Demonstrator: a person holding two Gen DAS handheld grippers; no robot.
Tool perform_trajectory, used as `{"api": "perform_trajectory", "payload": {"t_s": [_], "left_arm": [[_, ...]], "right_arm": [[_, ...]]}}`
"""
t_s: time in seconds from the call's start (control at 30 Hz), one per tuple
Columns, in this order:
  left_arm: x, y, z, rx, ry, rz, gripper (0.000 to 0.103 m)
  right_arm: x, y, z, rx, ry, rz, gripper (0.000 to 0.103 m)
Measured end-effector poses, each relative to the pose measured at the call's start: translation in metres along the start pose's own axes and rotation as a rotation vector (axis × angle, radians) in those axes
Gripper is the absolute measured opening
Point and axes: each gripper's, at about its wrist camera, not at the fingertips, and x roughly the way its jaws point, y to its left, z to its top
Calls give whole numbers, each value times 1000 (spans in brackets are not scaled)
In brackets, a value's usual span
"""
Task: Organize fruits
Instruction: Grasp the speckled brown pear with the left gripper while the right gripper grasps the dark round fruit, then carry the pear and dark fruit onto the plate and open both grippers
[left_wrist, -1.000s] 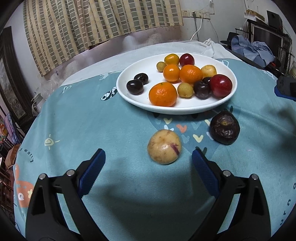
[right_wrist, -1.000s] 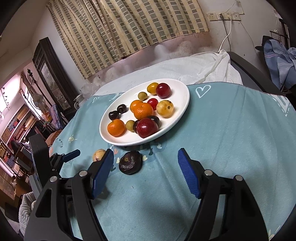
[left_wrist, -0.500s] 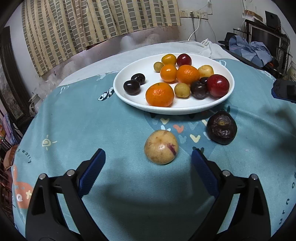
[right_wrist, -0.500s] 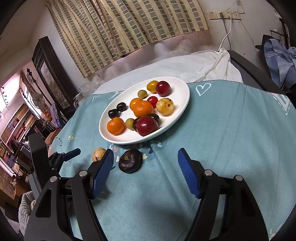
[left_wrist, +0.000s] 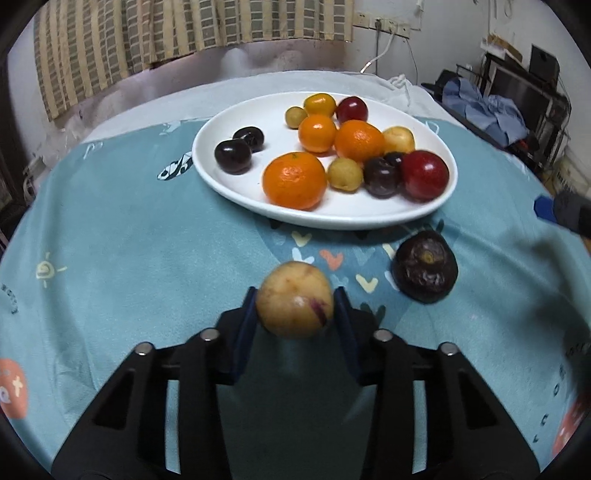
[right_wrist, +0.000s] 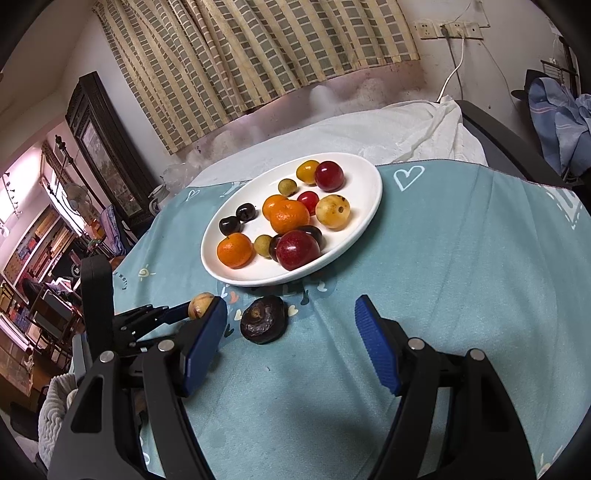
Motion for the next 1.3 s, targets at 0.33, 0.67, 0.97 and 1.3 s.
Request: {"api": "perform_trajectory", "payload": {"t_s": [0.33,0.67,0.97,1.3], "left_arm": [[-36,48,-6,-149,-84,25,38],[-37,49,-5,-141,-76,-5,39],[-28,44,-10,-115,-40,-16,39],[-15,1,-22,33,10,12,62]], "right_arm": [[32,49,-26,-248,94,-80,72],[90,75,-24,-352,185,-192,68],[71,65,-33,-357,175,-145,45],[47,61,-64,-381,206,-120,46]]}}
